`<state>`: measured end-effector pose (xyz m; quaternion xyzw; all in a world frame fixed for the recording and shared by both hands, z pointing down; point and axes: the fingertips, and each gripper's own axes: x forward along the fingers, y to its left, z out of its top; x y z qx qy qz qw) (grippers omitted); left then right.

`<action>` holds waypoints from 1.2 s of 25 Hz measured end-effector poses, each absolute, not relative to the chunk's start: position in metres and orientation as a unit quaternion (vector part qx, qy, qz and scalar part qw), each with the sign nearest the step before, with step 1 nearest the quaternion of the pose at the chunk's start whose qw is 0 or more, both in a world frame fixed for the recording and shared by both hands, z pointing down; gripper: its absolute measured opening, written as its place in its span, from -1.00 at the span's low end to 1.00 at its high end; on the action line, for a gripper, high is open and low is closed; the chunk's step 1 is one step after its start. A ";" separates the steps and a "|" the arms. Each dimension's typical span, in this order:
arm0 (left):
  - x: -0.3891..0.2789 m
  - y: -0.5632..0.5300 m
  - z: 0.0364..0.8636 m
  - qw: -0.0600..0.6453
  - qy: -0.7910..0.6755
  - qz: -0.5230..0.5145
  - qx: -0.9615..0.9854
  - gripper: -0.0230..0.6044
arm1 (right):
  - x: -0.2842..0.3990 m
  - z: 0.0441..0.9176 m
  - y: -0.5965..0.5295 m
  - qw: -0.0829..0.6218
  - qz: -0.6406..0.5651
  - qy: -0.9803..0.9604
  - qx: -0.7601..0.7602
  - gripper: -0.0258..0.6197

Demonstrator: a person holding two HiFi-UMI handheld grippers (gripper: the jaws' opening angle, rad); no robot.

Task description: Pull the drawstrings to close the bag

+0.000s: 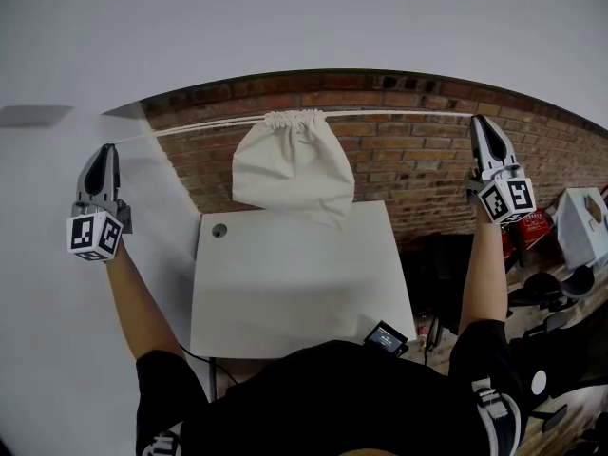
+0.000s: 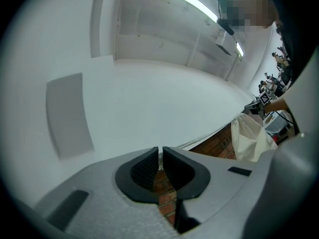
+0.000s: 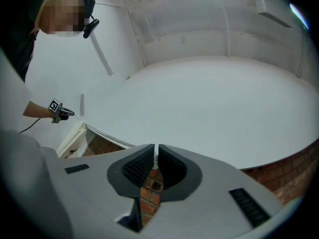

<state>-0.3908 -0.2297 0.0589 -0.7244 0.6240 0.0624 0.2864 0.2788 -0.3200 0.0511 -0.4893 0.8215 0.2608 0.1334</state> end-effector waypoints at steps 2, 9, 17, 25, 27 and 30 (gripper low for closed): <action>-0.391 -0.230 0.059 0.282 0.622 0.066 -0.728 -0.80 | 0.279 0.050 -0.319 0.135 0.261 0.821 -0.489 -0.82; -0.392 -0.231 0.059 0.257 0.609 0.081 -0.746 -0.80 | 0.275 0.046 -0.322 0.132 0.260 0.829 -0.478 -0.82; -0.396 -0.231 0.054 0.241 0.607 0.079 -0.753 -0.80 | 0.266 0.044 -0.323 0.104 0.270 0.834 -0.469 -0.82; -0.392 -0.233 0.051 0.217 0.593 0.095 -0.770 -0.80 | 0.267 0.046 -0.326 0.114 0.243 0.844 -0.464 -0.82; -0.390 -0.235 0.050 0.215 0.591 0.094 -0.772 -0.80 | 0.265 0.048 -0.329 0.116 0.233 0.847 -0.463 -0.82; -0.385 -0.238 0.050 0.213 0.587 0.082 -0.776 -0.80 | 0.267 0.050 -0.330 0.126 0.217 0.853 -0.457 -0.82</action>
